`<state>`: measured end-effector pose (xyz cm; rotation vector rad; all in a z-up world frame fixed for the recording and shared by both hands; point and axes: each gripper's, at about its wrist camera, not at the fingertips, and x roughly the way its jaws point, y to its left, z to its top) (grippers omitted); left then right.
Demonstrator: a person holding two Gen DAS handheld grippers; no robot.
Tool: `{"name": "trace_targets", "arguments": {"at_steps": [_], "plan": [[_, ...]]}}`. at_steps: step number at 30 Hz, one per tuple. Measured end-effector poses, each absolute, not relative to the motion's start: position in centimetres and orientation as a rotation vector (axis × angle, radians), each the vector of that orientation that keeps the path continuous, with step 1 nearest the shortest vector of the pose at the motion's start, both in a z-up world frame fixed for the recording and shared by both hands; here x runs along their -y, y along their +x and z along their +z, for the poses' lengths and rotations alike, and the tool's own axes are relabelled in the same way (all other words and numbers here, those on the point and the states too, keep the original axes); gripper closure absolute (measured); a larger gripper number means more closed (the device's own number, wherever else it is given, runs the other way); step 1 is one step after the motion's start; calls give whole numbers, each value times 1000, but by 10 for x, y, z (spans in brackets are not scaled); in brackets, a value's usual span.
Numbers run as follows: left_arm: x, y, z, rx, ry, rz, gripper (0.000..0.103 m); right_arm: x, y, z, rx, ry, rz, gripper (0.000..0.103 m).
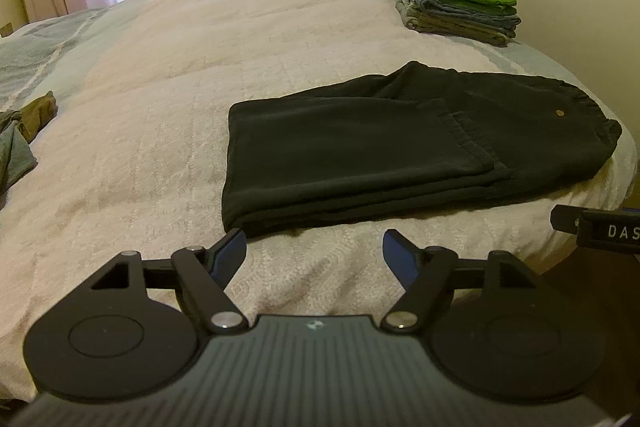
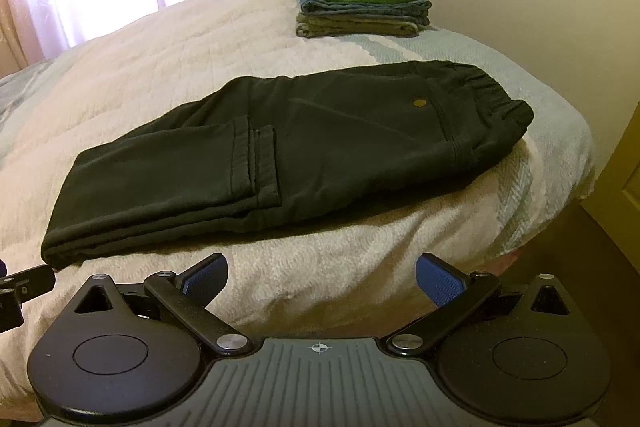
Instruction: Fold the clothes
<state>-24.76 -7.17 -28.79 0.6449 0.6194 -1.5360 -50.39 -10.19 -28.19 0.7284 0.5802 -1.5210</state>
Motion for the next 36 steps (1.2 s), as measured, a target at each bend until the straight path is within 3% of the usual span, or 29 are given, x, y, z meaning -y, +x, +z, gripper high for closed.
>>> {"name": "trace_targets", "arguments": {"at_steps": [29, 36], "plan": [[100, -251, -309, -666, 683, -1519, 31, 129, -530, -305, -588, 809, -1537, 1], [108, -247, -314, -667, 673, -1527, 31, 125, -579, -327, -459, 926, -1522, 1]]}}
